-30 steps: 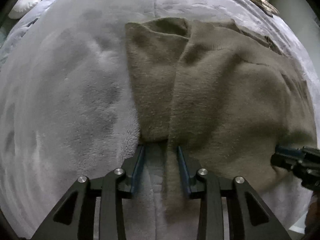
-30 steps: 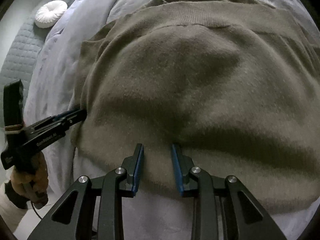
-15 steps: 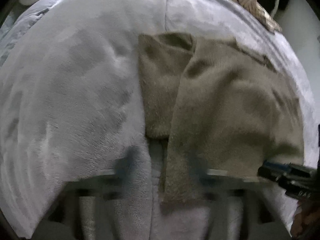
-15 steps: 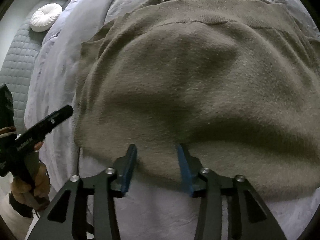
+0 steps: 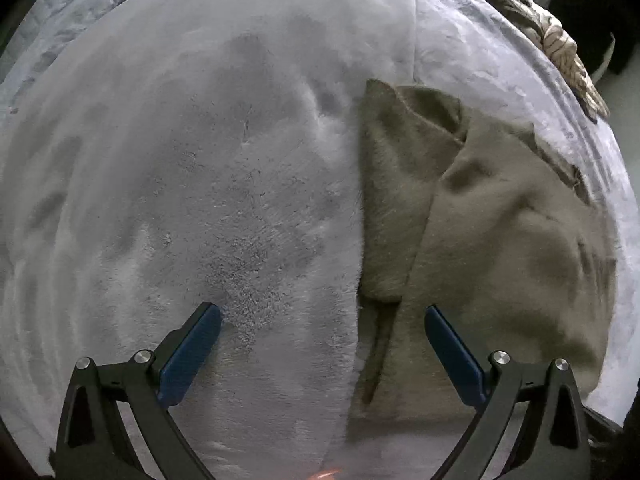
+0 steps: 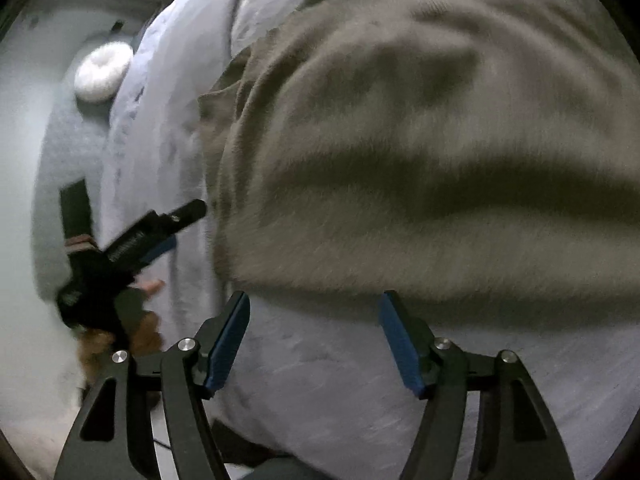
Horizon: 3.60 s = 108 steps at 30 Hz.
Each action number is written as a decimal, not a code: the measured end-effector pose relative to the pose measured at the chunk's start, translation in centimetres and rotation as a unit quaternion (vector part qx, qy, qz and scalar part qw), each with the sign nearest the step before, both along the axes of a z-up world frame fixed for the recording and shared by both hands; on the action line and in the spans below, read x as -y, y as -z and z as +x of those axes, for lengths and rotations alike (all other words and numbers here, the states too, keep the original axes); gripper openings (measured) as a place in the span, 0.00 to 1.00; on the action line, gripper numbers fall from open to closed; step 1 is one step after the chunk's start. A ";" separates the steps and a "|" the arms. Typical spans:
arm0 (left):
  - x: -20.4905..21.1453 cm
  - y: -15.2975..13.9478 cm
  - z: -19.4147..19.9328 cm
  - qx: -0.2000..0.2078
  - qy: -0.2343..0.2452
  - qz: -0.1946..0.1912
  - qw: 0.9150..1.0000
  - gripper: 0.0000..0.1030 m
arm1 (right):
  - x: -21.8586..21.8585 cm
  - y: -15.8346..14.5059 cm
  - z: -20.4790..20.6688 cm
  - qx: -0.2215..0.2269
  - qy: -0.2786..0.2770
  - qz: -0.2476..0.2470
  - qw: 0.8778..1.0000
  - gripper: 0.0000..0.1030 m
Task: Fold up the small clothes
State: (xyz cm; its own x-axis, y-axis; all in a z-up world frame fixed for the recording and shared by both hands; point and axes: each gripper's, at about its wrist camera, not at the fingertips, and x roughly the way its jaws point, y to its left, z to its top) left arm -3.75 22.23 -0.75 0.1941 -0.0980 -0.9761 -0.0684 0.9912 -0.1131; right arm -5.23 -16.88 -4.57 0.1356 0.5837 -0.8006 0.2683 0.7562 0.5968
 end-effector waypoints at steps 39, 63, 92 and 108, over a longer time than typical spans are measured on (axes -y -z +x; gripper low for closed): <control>3.7 2.1 3.6 0.003 0.040 -0.009 0.999 0.99 | -3.8 8.7 1.4 -0.069 0.241 0.247 0.936 0.70; 8.7 3.6 9.6 -0.058 0.088 -0.313 0.944 0.99 | -3.9 4.1 4.8 0.041 0.161 0.262 0.951 0.08; 14.5 5.3 10.6 -0.029 0.142 -0.115 0.983 0.95 | 6.3 3.7 9.7 0.035 0.058 -0.060 0.996 0.06; 18.1 -5.0 9.3 0.067 0.187 -0.161 0.967 0.16 | 10.4 4.0 6.2 0.074 0.106 0.046 0.991 0.08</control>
